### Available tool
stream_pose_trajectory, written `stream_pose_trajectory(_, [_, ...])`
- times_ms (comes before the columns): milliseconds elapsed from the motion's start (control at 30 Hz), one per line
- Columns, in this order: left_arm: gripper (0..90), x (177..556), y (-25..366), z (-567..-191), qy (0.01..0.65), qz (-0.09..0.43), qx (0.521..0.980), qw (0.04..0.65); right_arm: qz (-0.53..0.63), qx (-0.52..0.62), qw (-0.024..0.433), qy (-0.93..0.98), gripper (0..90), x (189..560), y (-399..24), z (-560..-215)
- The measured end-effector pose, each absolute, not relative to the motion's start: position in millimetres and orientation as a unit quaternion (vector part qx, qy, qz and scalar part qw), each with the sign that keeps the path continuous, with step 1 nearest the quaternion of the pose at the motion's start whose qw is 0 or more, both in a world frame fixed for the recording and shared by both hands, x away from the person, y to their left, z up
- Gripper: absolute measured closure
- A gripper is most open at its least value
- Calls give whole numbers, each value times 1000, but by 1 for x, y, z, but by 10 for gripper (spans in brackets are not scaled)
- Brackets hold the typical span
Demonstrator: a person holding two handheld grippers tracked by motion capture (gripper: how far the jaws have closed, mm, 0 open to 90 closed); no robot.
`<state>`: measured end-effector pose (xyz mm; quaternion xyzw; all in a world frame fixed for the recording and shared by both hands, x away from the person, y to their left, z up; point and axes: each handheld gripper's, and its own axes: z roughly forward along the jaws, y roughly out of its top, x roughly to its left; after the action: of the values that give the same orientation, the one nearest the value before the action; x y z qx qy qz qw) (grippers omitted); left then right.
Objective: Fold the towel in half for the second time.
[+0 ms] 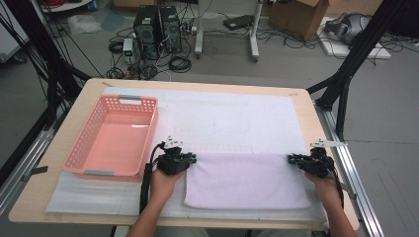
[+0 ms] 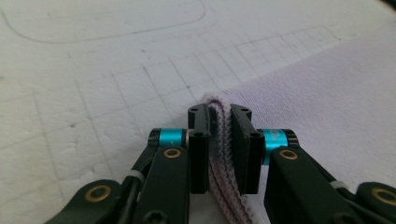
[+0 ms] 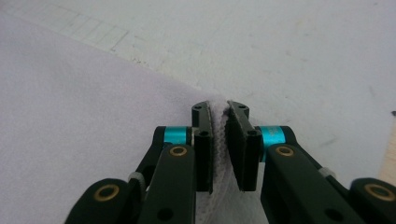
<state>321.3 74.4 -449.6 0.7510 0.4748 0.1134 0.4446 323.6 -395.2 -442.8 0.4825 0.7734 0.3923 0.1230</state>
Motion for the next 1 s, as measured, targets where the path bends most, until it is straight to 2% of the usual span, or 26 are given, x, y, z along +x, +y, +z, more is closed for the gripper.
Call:
stream_pose_trajectory(133, [821, 324, 78, -438, 485, 145, 715, 483, 411, 482, 165, 756, 822, 316, -399, -438])
stream_pose_trajectory(200, [821, 329, 77, -435, 484, 154, 718, 476, 422, 475, 193, 747, 822, 316, -398, -434])
stream_pose_trajectory(400, [811, 347, 72, -432, 486, 174, 706, 484, 416, 492, 227, 731, 814, 332, -394, -433])
stream_pose_trajectory(433, [793, 349, 70, -435, 489, 173, 708, 479, 412, 495, 228, 730, 796, 334, -393, -434])
stream_pose_trajectory(467, [741, 350, 70, -437, 492, 167, 711, 474, 408, 502, 227, 728, 735, 337, -392, -435])
stream_pose_trajectory(533, [592, 348, 71, -438, 494, 154, 709, 478, 403, 514, 223, 723, 634, 337, -393, -436])
stream_pose_trajectory(600, [555, 342, 71, -434, 479, 149, 721, 478, 404, 512, 228, 723, 587, 331, -395, -433])
stream_pose_trajectory(667, [556, 334, 70, -429, 457, 150, 735, 477, 408, 507, 222, 726, 568, 324, -398, -428])
stream_pose_trajectory(800, [603, 318, 72, -427, 445, 154, 720, 509, 421, 477, 213, 741, 590, 302, -400, -423])
stream_pose_trajectory(1000, [585, 291, 76, -447, 446, 127, 726, 507, 381, 439, 179, 794, 552, 272, -391, -431])
